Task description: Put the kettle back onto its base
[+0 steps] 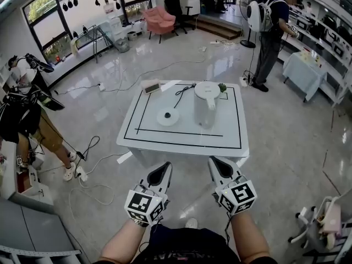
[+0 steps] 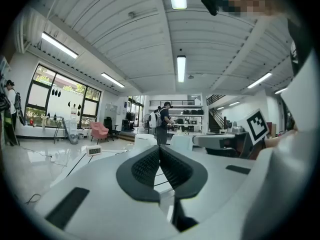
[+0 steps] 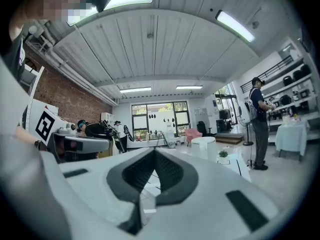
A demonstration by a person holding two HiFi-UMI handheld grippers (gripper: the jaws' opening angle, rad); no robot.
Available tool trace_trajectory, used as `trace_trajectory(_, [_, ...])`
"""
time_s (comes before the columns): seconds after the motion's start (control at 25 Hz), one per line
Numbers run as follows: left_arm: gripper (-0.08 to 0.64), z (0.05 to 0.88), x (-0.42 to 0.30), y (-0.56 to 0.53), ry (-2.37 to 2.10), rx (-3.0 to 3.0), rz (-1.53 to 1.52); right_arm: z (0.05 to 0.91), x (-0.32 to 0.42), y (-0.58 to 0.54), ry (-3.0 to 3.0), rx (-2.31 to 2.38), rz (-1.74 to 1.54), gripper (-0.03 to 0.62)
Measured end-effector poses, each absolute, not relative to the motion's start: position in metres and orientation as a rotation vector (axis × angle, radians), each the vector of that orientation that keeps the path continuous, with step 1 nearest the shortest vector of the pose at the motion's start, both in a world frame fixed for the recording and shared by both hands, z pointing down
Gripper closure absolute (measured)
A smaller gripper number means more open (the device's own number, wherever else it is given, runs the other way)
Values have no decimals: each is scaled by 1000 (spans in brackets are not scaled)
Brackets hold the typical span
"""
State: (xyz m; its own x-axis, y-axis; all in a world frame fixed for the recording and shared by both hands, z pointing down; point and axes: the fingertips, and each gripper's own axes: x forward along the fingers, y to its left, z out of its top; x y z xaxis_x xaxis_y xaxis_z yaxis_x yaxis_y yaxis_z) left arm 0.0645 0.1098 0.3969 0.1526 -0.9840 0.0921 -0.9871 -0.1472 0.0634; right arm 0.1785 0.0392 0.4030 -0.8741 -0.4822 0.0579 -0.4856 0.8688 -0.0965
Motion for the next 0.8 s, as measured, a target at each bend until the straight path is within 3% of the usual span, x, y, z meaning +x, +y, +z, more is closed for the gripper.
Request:
trace_trajectory(0.56, [524, 397, 42, 75, -1997, 2295, 17, 395, 163, 3, -3039, 791, 174, 590])
trace_trajectory(0.8, [425, 401, 25, 44, -1930, 2351, 13, 397, 143, -17, -3015, 838, 169, 507])
